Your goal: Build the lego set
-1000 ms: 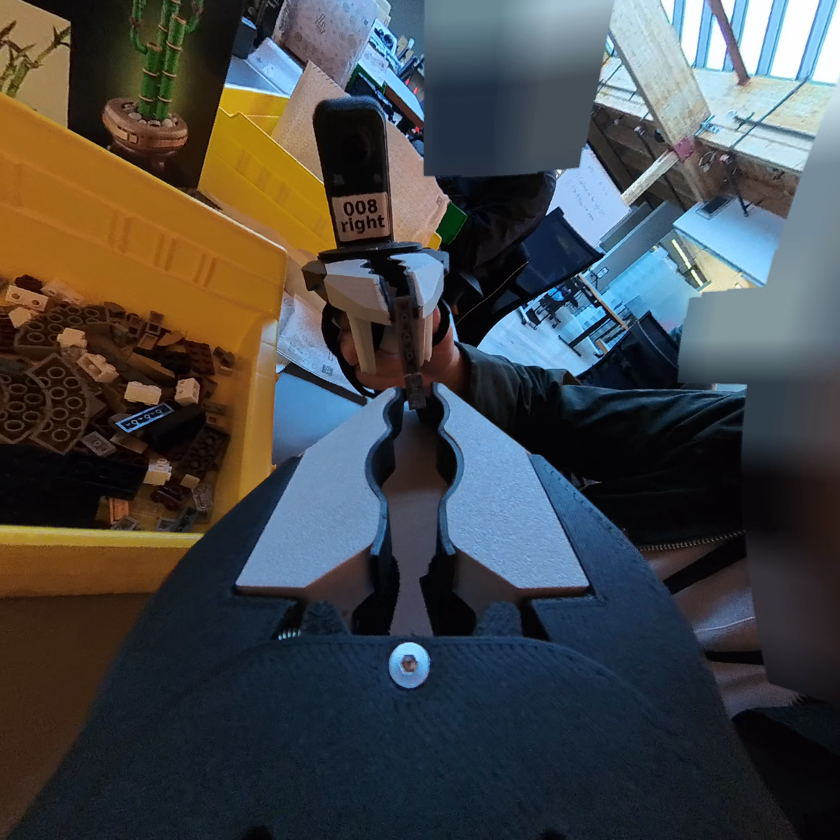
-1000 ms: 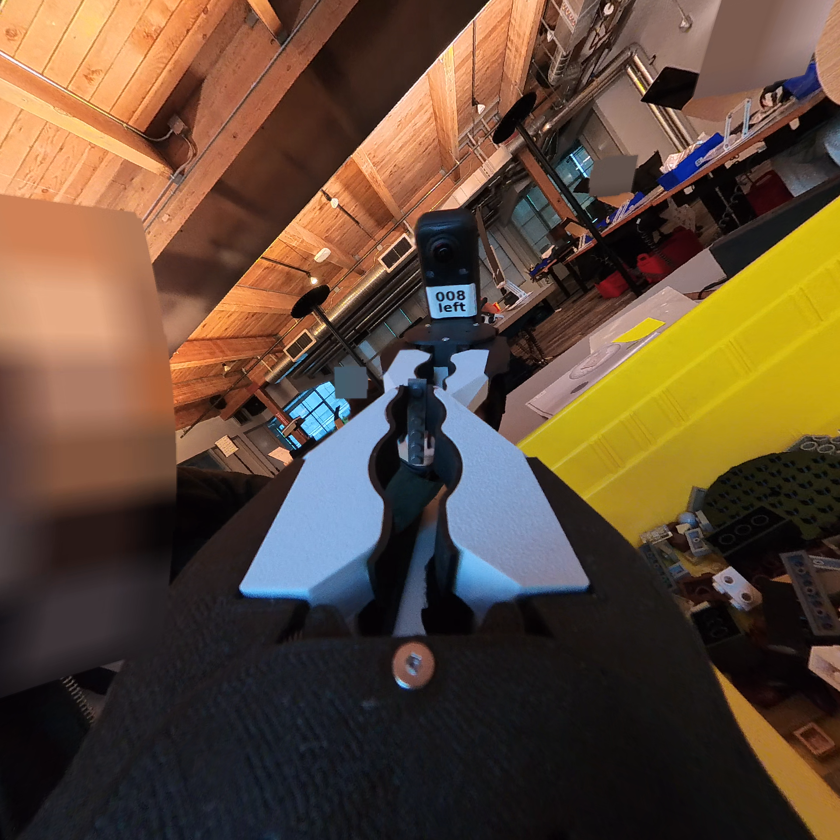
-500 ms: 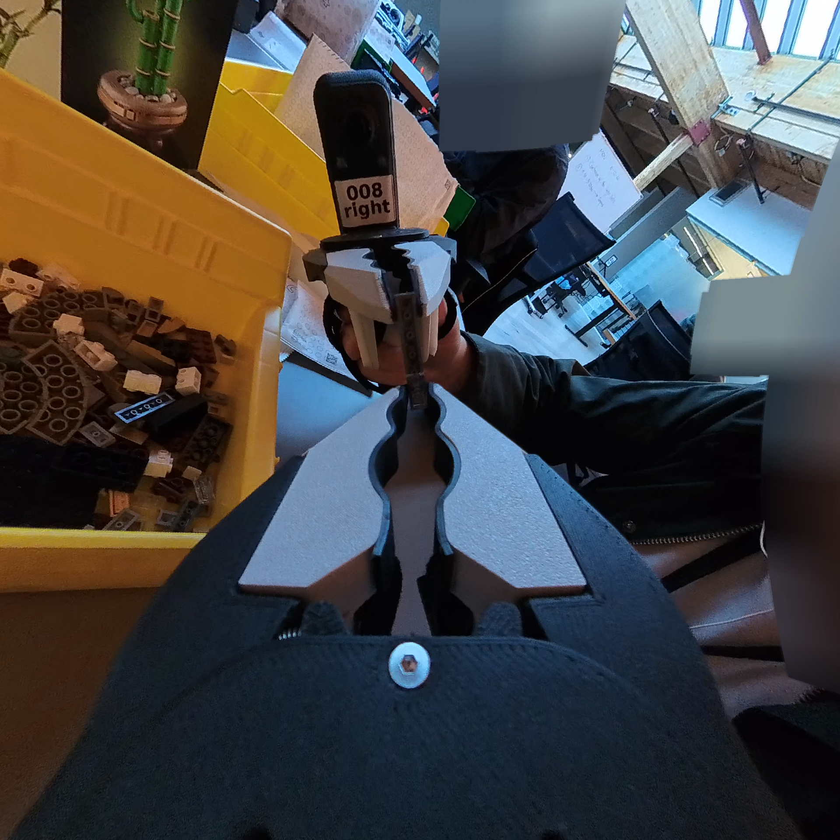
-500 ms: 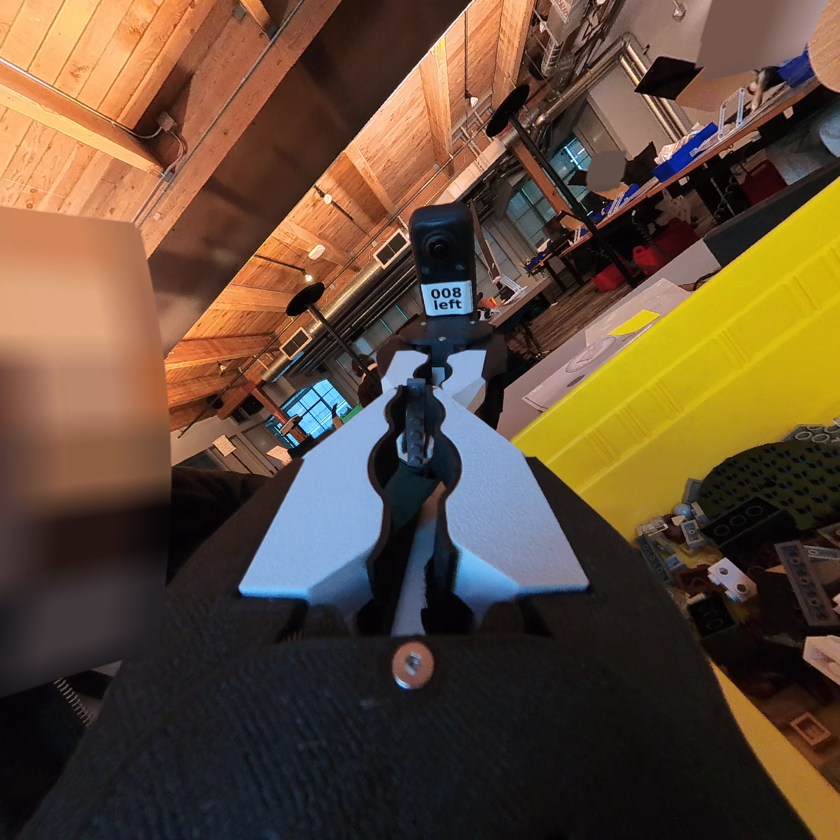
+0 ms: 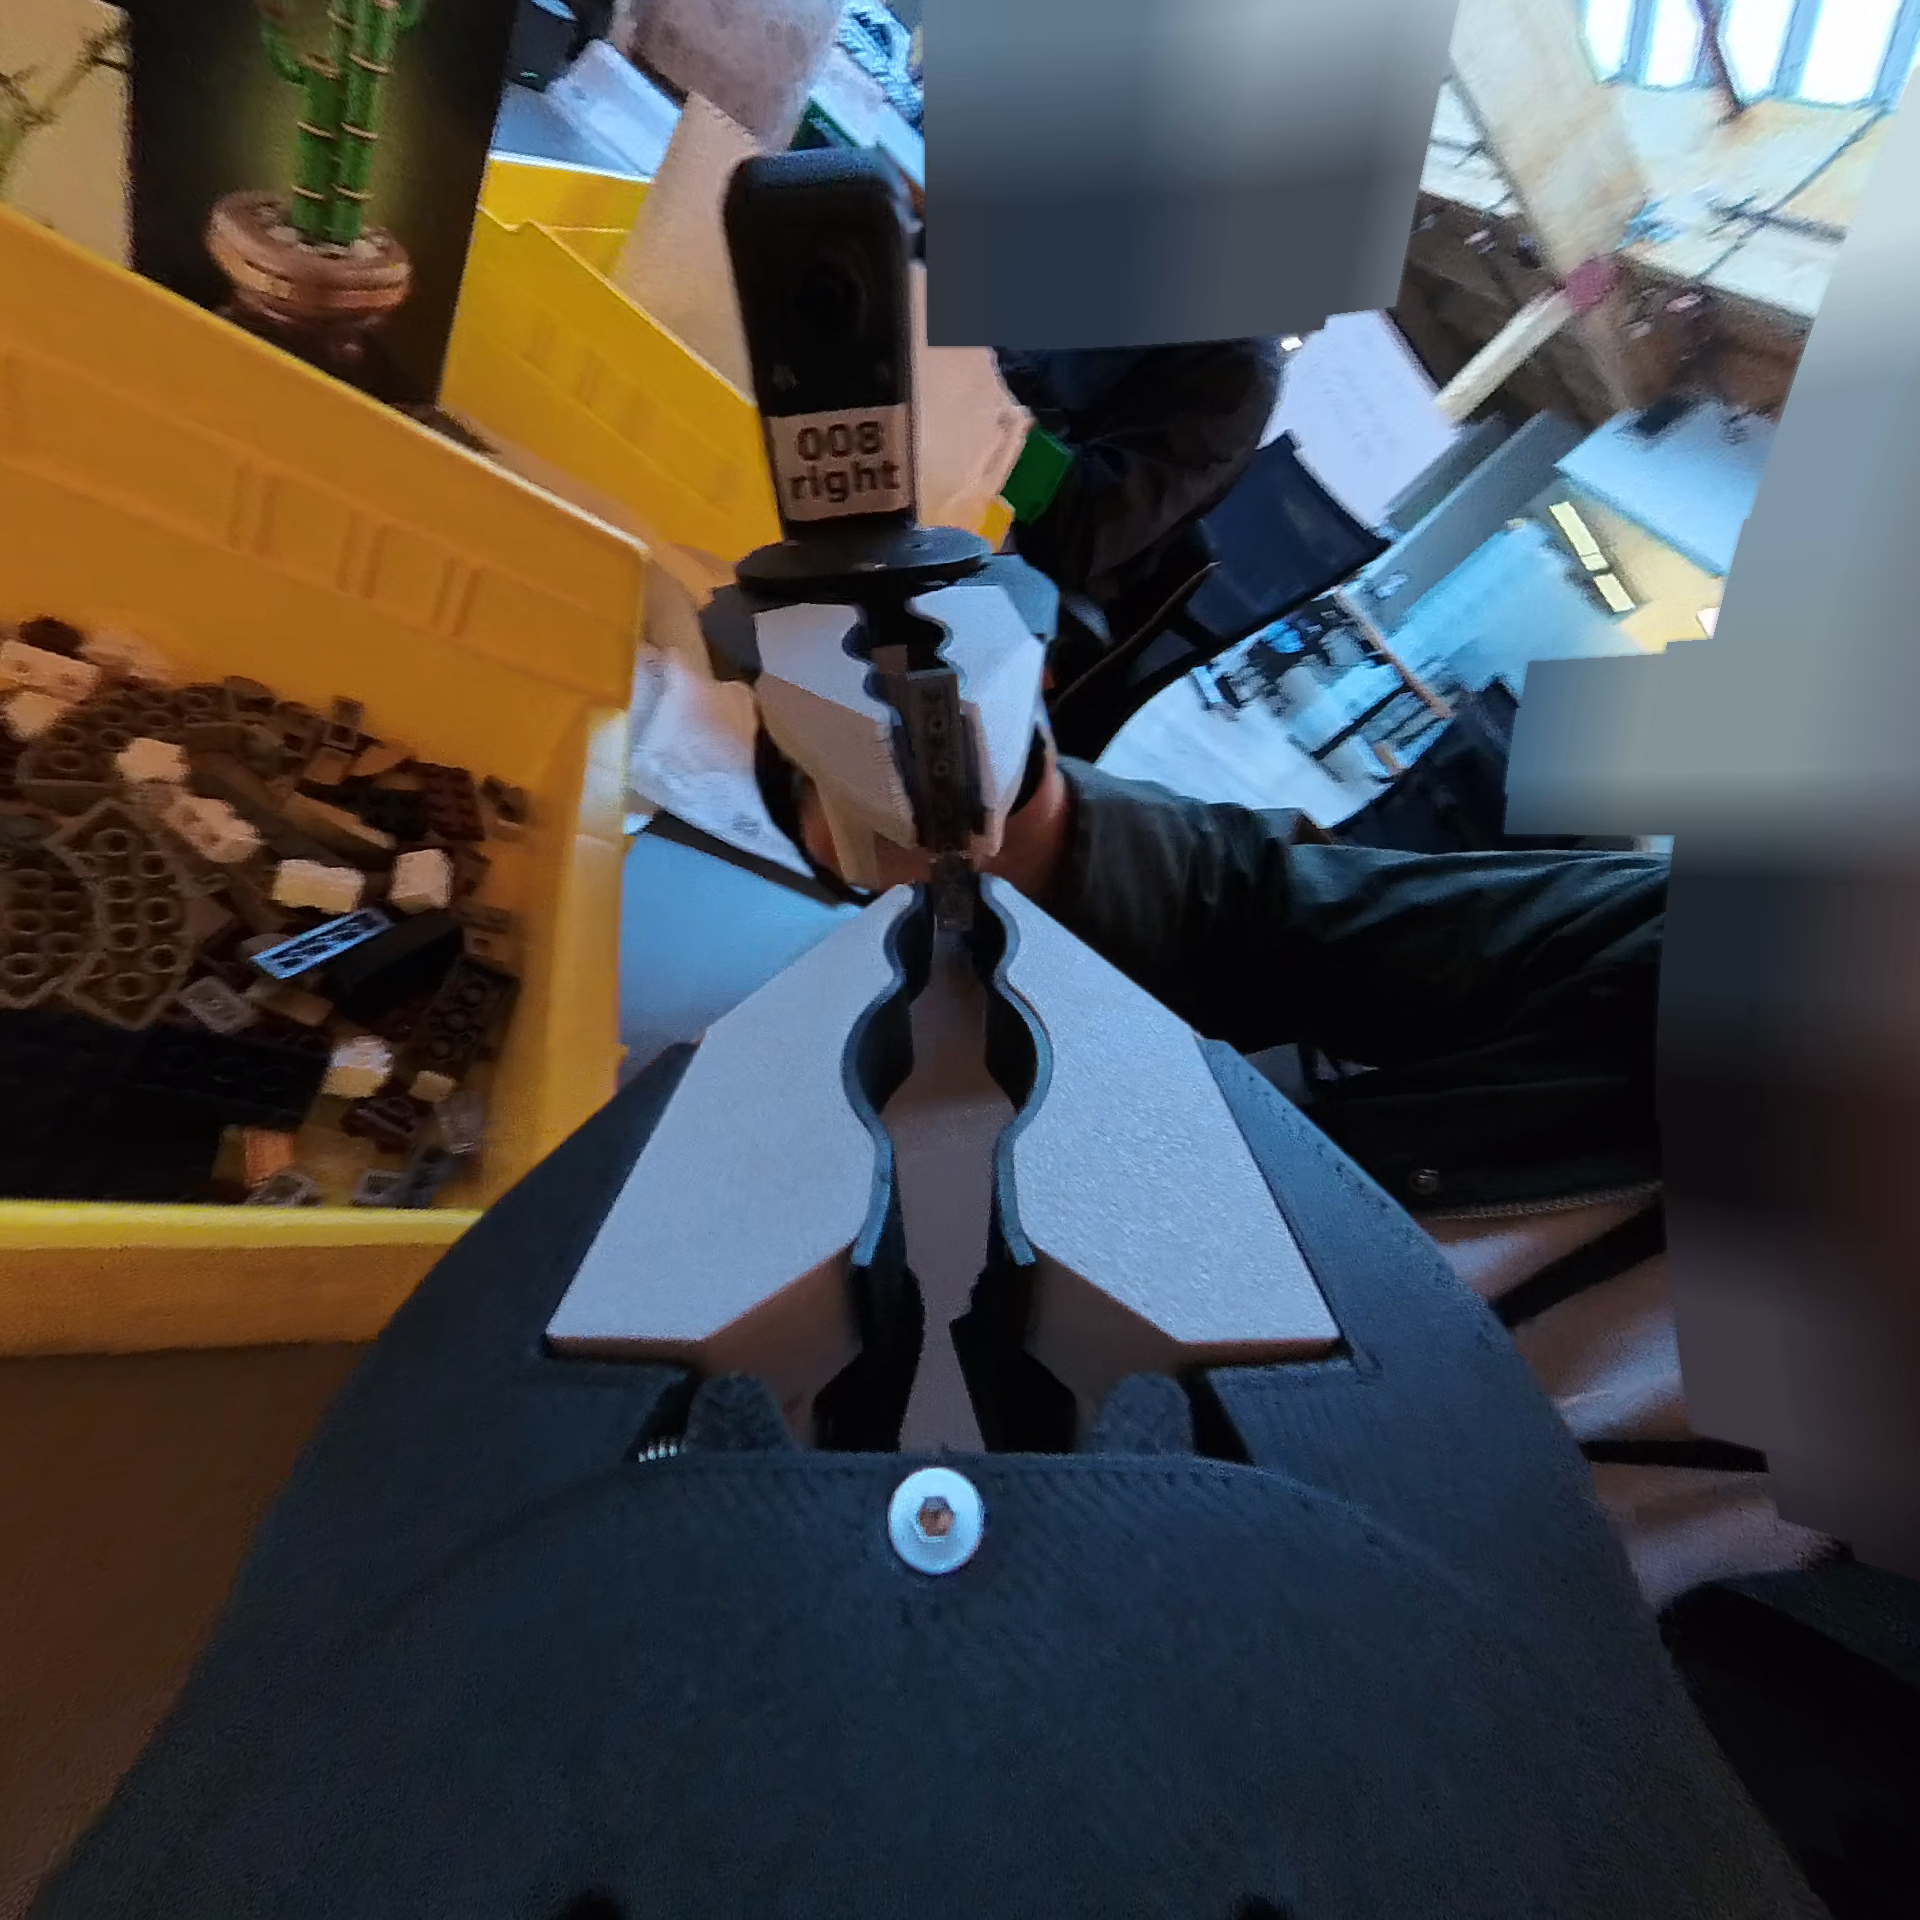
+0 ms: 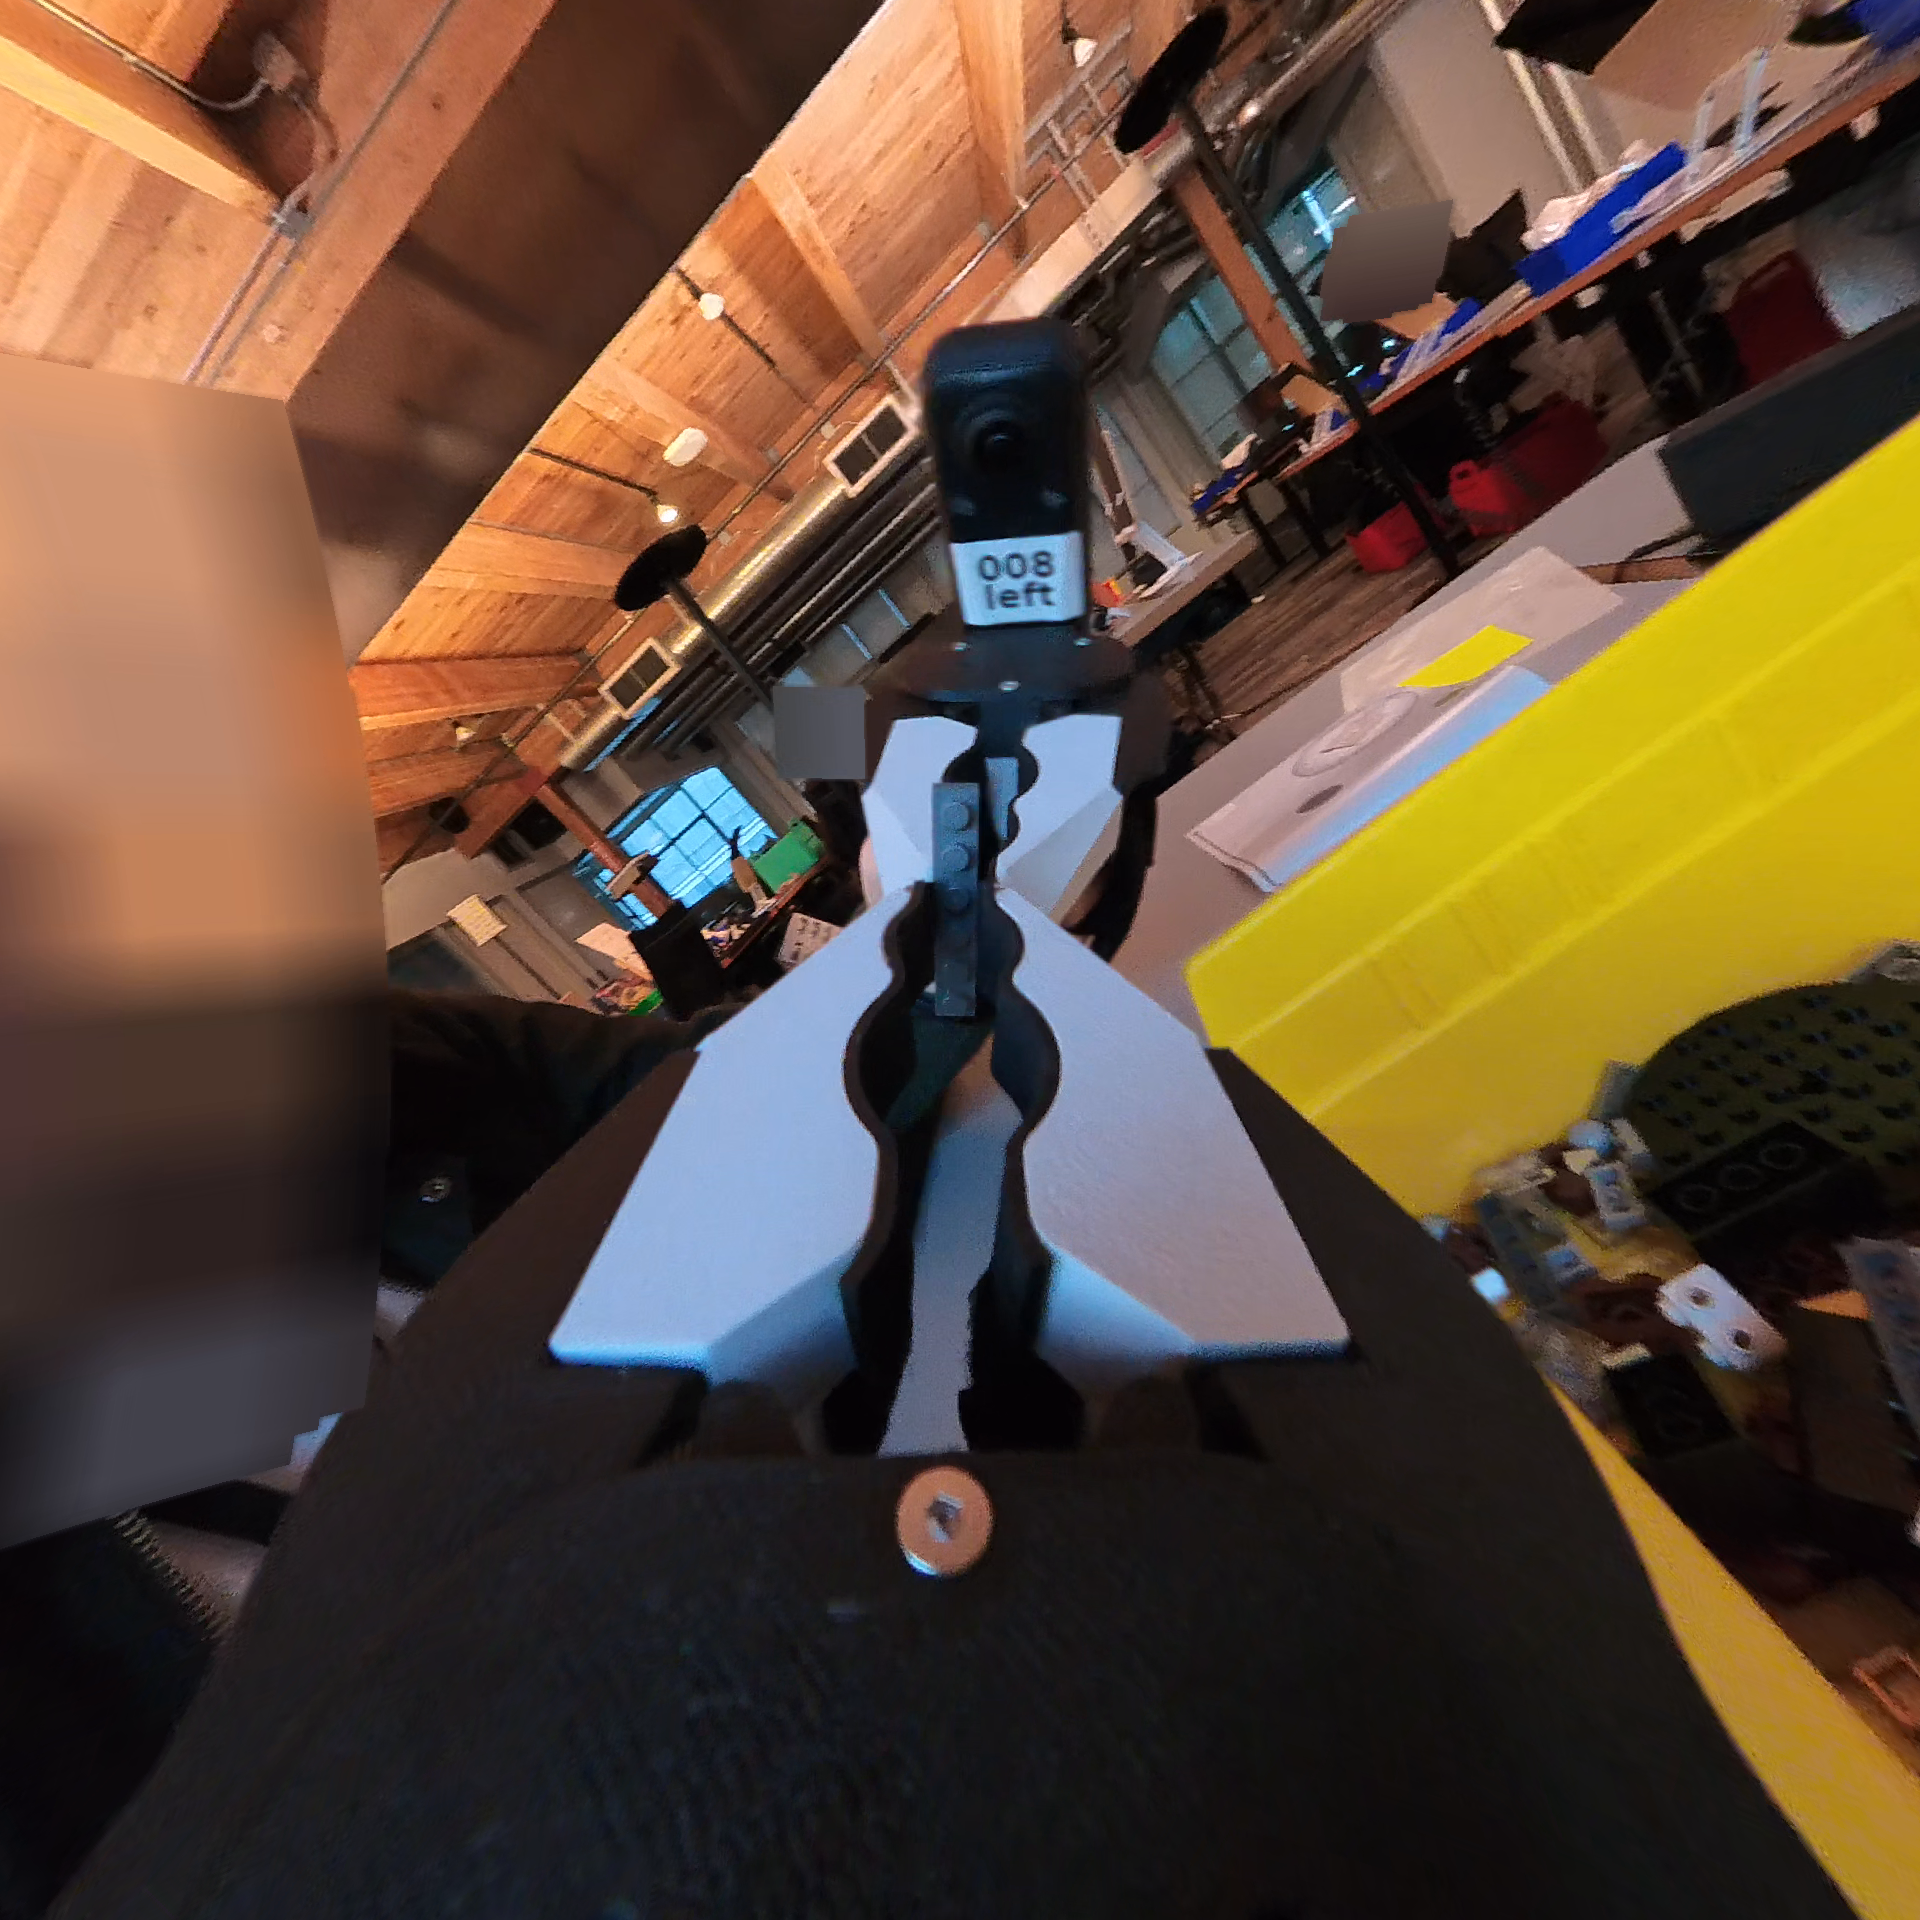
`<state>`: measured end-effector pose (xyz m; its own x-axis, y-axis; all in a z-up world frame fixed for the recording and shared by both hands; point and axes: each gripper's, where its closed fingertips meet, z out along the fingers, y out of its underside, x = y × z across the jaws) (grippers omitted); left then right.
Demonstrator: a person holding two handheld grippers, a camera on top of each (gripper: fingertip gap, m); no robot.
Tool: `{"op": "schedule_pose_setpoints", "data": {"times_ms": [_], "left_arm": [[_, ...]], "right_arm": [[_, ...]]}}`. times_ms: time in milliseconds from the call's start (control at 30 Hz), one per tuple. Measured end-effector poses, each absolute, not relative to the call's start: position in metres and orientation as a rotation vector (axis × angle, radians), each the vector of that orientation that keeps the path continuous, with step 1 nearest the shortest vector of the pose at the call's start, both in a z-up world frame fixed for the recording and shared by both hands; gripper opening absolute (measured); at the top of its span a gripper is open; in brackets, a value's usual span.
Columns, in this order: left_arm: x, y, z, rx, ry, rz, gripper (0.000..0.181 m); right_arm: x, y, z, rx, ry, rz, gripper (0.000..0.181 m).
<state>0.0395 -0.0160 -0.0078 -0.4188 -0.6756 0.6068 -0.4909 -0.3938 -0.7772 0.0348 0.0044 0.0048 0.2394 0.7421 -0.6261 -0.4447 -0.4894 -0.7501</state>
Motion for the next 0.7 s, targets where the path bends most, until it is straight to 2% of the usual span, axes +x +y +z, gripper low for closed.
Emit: {"op": "schedule_pose_setpoints", "data": {"times_ms": [333, 433, 500, 533, 600, 633, 700], "left_arm": [[0.027, -0.031, 0.02, -1.463, 1.544, -2.435, 0.005], [0.039, -0.005, 0.005, -1.585, 1.47, -2.198, 0.005], [0.049, 0.028, -0.006, -1.672, 1.397, -1.891, 0.006], [0.052, 0.046, -0.015, -1.706, 1.39, -1.693, 0.009], [0.053, 0.067, -0.028, -1.767, 1.395, -1.417, 0.05], [0.053, 0.065, -0.03, -1.779, 1.416, -1.396, 0.056], [0.052, 0.058, -0.029, -1.778, 1.455, -1.425, 0.056]], "right_arm": [[0.03, -0.021, 0.031, -1.302, -0.352, 1.786, 0.005], [0.039, -0.006, 0.02, -1.368, -0.32, 1.599, 0.005], [0.053, 0.009, 0.011, -1.438, -0.29, 1.355, 0.005], [0.064, 0.018, 0.007, -1.471, -0.248, 1.23, 0.005], [0.086, 0.03, 0.001, -1.507, -0.157, 1.067, 0.006], [0.095, 0.033, -0.003, -1.524, -0.116, 1.018, 0.005], [0.11, 0.039, -0.006, -1.537, -0.046, 0.936, 0.005]]}}
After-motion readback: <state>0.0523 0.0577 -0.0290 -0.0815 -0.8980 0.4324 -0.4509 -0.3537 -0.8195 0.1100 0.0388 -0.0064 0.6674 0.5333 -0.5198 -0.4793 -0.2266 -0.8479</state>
